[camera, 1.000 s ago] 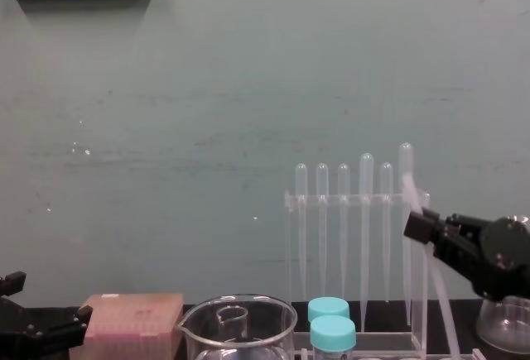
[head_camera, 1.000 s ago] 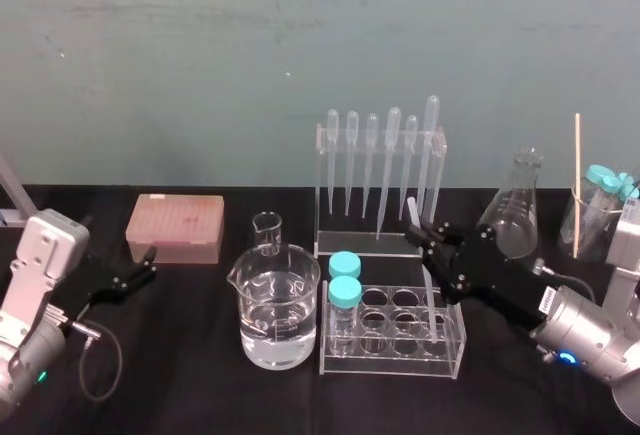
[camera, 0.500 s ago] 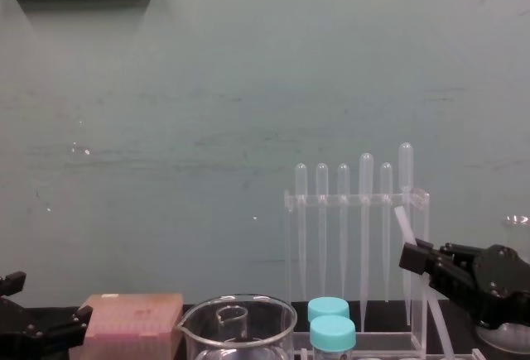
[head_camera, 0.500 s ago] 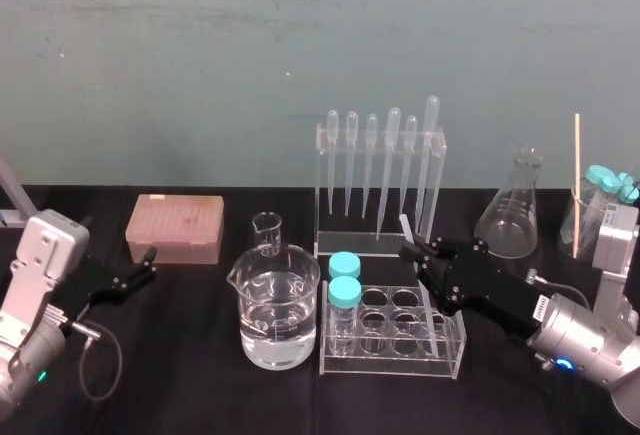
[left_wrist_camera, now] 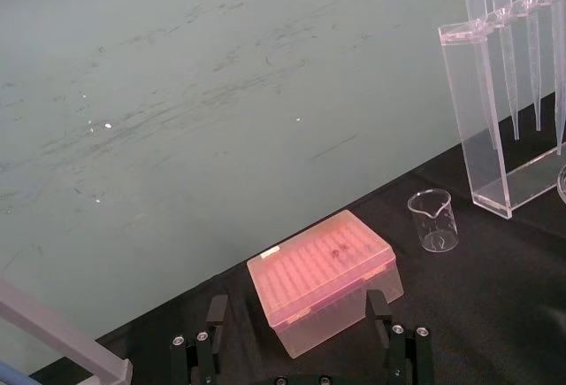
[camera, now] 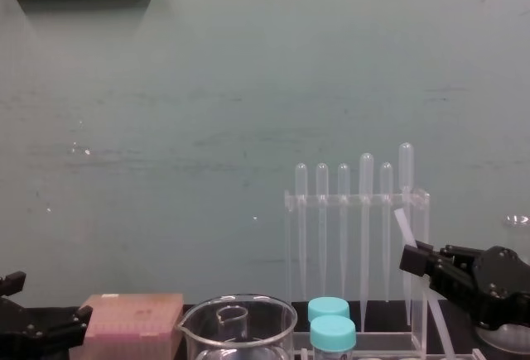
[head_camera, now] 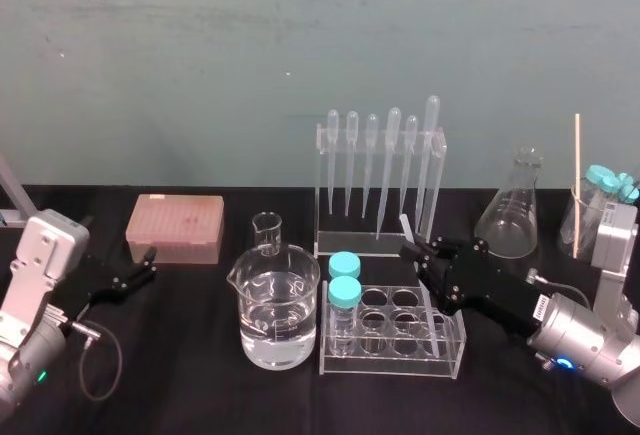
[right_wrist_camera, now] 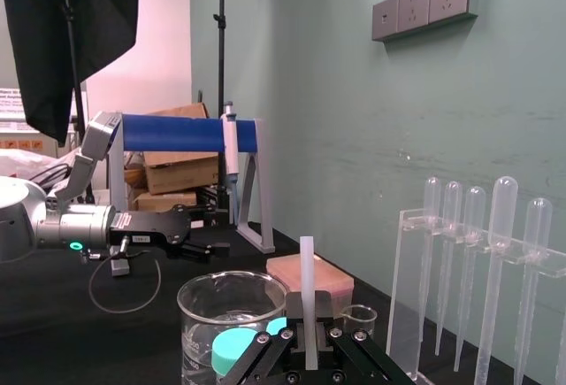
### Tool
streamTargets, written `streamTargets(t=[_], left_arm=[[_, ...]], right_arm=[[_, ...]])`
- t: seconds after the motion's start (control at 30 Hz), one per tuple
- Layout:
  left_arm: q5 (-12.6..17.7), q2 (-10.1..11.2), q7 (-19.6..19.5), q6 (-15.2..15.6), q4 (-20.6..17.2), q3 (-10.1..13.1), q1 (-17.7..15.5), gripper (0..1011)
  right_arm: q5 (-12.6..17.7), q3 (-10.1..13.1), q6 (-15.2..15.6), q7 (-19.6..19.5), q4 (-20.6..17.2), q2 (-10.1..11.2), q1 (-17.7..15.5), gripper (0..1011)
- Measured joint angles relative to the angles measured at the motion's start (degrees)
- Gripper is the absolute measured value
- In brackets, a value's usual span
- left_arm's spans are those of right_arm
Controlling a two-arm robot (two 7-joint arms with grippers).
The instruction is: Pick up the stirring rod with one hand, then place it down.
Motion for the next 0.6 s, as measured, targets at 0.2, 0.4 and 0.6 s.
streamTargets(t=[0.2,0.4,0.6], left_arm=[[0.0,0.0,0.0,0.0,0.0,0.0,0.0,1000],[0.0,0.0,0.0,0.0,0.0,0.0,0.0,1000],[0.0,0.0,0.0,0.0,0.0,0.0,0.0,1000]], right_arm=[[0.04,0.04,-0.11,0.02,-0.02,-0.01,-0.02,96],[0.08,0.07,-0.16,0.03,-0.06,-0.01,-0.04,282],[0.1,0.09,-0.19,0.03,-0.09,-0.01,-0.07,450]])
